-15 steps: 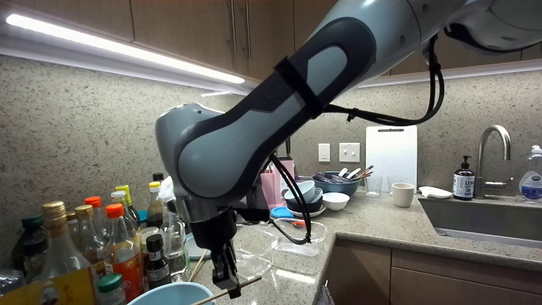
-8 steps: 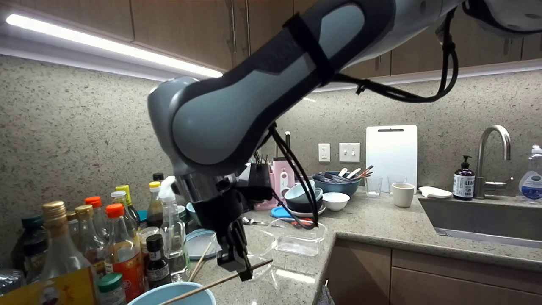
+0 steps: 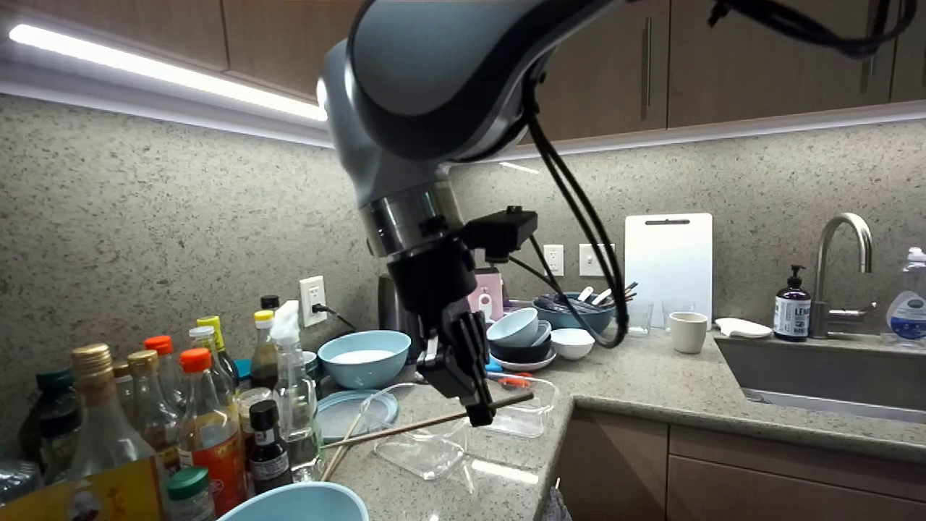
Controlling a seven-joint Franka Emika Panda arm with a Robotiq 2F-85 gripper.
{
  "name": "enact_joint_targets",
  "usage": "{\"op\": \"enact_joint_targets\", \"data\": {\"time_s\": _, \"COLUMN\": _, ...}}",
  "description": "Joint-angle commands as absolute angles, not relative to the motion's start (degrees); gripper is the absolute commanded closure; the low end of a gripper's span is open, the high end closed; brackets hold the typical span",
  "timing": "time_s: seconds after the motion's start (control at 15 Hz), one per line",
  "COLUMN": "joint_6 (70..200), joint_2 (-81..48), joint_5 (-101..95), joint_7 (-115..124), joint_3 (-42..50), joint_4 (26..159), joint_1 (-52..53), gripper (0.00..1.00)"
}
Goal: Remove the stick from the blue bowl and put it in the glass bowl
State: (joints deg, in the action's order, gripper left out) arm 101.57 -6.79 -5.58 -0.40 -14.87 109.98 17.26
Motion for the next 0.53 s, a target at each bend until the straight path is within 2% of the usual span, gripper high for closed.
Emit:
{"op": "enact_joint_targets", "data": {"time_s": 0.0, "joint_6": 101.5, "joint_2": -5.2, "joint_5": -3.6, "joint_7": -0.3, "joint_3": -14.9, "joint_4": 111.1, "joint_1": 16.4, "gripper": 0.93}}
{"op": "enact_joint_targets", "data": {"time_s": 0.47, "joint_6": 102.2, "joint_2": -4.0, "joint_5": -2.4, "joint_7": 0.3, "joint_3": -14.1, "joint_4": 112.7, "joint_1": 15.2, "gripper": 0.93}}
